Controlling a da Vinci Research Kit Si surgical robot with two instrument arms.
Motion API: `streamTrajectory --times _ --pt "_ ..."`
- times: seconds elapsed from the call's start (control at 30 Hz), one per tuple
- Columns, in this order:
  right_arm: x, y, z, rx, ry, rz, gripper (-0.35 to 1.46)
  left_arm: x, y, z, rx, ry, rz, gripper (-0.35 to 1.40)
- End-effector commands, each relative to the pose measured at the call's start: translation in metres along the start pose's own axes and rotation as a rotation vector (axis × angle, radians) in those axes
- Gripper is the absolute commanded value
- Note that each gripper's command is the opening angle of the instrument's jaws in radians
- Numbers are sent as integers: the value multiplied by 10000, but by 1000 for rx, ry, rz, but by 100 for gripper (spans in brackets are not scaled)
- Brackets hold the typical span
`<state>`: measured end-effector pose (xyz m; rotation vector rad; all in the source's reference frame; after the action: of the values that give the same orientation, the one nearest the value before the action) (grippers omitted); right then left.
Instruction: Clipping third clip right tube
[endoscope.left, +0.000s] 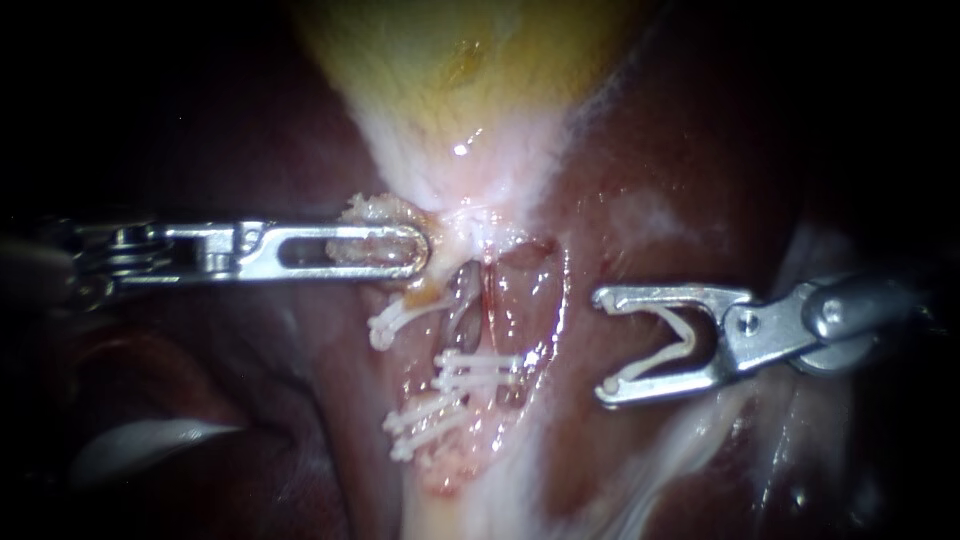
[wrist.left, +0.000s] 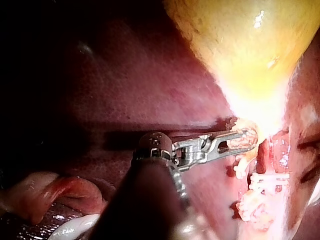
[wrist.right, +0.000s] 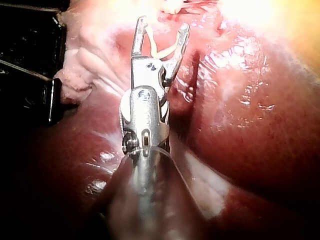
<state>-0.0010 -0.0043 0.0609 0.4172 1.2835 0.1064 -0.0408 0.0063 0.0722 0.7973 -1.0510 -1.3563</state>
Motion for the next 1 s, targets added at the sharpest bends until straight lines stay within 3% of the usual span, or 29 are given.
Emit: streamTrajectory --times 0.03,0.27,0.37,0.5,0.63,0.87,1.0 --pt "0 0 0 0 0 0 50 0 0 0 0 0 0 -35" --pt "0 0 0 0 0 0 50 -8 -3 -10 5 7 -4 -35" --pt "1 0 0 0 0 0 50 -23 -11 -28 -5 6 -14 -35" --pt "1 0 1 0 0 0 50 -43 -26 -58 -2 -32 -25 -35" --pt "2 0 2 -1 0 0 50 -47 -39 -78 1 -49 -23 -35" --pt "4 3 11 -7 0 14 50 -41 -50 -75 -4 -55 -24 -35" --pt "4 10 24 -18 0 87 50 -40 -52 -74 -3 -54 -25 -35"
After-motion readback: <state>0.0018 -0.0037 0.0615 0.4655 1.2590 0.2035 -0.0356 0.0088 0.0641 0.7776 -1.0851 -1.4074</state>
